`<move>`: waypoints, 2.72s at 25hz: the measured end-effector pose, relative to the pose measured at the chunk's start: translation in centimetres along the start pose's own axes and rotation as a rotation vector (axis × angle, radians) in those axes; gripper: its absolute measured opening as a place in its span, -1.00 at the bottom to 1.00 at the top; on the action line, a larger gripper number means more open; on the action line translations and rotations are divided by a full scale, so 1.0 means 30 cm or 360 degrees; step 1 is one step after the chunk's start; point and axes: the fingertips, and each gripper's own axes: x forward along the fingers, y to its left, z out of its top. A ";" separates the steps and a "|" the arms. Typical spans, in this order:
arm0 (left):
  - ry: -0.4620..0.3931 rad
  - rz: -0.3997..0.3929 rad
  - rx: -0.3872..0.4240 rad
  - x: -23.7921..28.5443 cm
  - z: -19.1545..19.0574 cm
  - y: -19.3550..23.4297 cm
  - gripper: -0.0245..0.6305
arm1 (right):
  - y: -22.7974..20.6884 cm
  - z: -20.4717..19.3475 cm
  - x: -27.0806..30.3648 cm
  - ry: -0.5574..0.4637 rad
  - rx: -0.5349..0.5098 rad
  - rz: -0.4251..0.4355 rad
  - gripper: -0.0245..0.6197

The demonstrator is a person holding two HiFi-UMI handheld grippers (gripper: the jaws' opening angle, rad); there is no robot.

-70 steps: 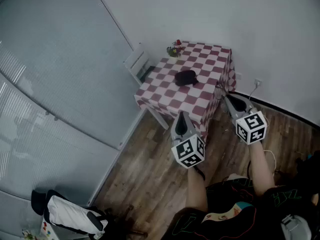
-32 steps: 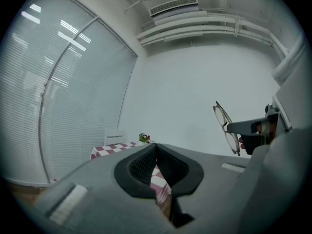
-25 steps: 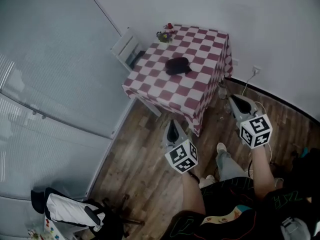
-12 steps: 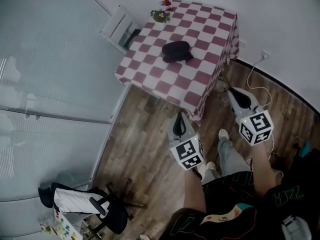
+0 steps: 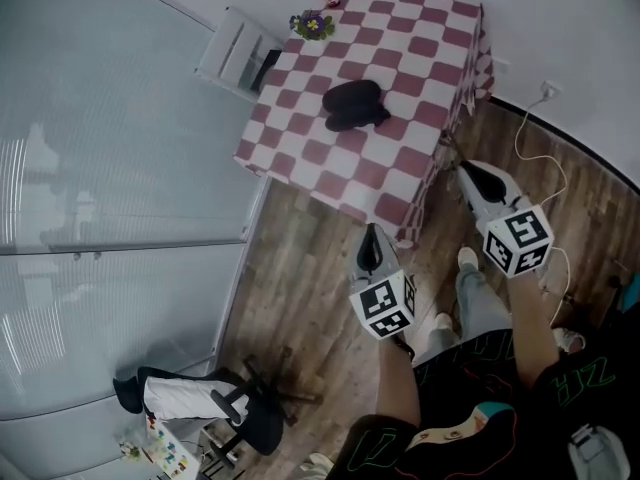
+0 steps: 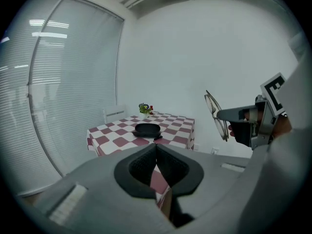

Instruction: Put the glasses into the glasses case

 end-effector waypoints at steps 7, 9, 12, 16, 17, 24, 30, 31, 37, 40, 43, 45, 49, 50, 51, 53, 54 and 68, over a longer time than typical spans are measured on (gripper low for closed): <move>-0.0082 0.0015 0.0131 0.078 0.148 -0.078 -0.90 | -0.092 0.164 0.060 -0.0097 -0.0025 0.0050 -0.86; -0.0114 0.0033 0.0129 0.088 0.182 -0.084 -0.90 | -0.100 0.206 0.080 -0.0124 -0.0043 0.0074 -0.86; -0.0188 0.0040 0.0044 0.095 0.238 -0.076 -0.90 | -0.102 0.257 0.103 -0.0161 -0.0069 0.0113 -0.86; -0.0248 0.0098 0.0084 0.088 0.305 -0.051 -0.90 | -0.094 0.322 0.134 -0.0217 -0.0087 0.0157 -0.86; -0.0258 0.0113 0.0084 0.086 0.315 -0.041 -0.90 | -0.088 0.334 0.143 -0.0226 -0.0089 0.0167 -0.86; -0.0214 0.0156 0.0045 0.160 0.294 0.048 -0.90 | -0.050 0.302 0.268 -0.0180 -0.0090 0.0219 -0.86; -0.0188 0.0095 0.0039 0.283 0.326 0.091 -0.90 | -0.077 0.307 0.367 -0.0162 -0.0085 0.0170 -0.86; -0.0186 0.0080 0.0046 0.304 0.338 0.092 -0.90 | -0.084 0.312 0.381 -0.0163 -0.0076 0.0160 -0.86; -0.0111 0.0018 0.0085 0.415 0.323 0.120 -0.90 | -0.117 0.261 0.499 -0.0097 -0.0021 0.0119 -0.86; -0.0062 0.0011 0.0070 0.453 0.297 0.155 -0.90 | -0.104 0.225 0.549 -0.0044 -0.0040 0.0123 -0.86; -0.0026 -0.0007 0.0043 0.492 0.280 0.182 -0.90 | -0.070 0.199 0.600 0.0011 -0.0204 0.0142 -0.86; -0.0003 -0.0023 0.0028 0.516 0.261 0.193 -0.90 | -0.051 0.182 0.634 0.0050 -0.0282 0.0168 -0.86; 0.0062 -0.0055 -0.0046 0.562 0.209 0.225 -0.90 | -0.051 0.156 0.697 0.0125 -0.0291 0.0202 -0.86; 0.0077 -0.0057 -0.0069 0.575 0.196 0.238 -0.90 | -0.052 0.151 0.715 0.0143 -0.0310 0.0201 -0.86; 0.0090 -0.0057 -0.0090 0.588 0.181 0.253 -0.90 | -0.049 0.144 0.734 0.0164 -0.0337 0.0201 -0.86; 0.0111 -0.0057 -0.0127 0.612 0.153 0.283 -0.90 | -0.034 0.125 0.775 0.0209 -0.0403 0.0207 -0.86; 0.0118 -0.0061 -0.0147 0.625 0.142 0.293 -0.90 | -0.026 0.116 0.794 0.0235 -0.0442 0.0211 -0.86; 0.0216 -0.0213 -0.0312 0.788 0.090 0.366 -0.90 | 0.040 -0.020 1.006 0.0618 -0.0848 0.0262 -0.86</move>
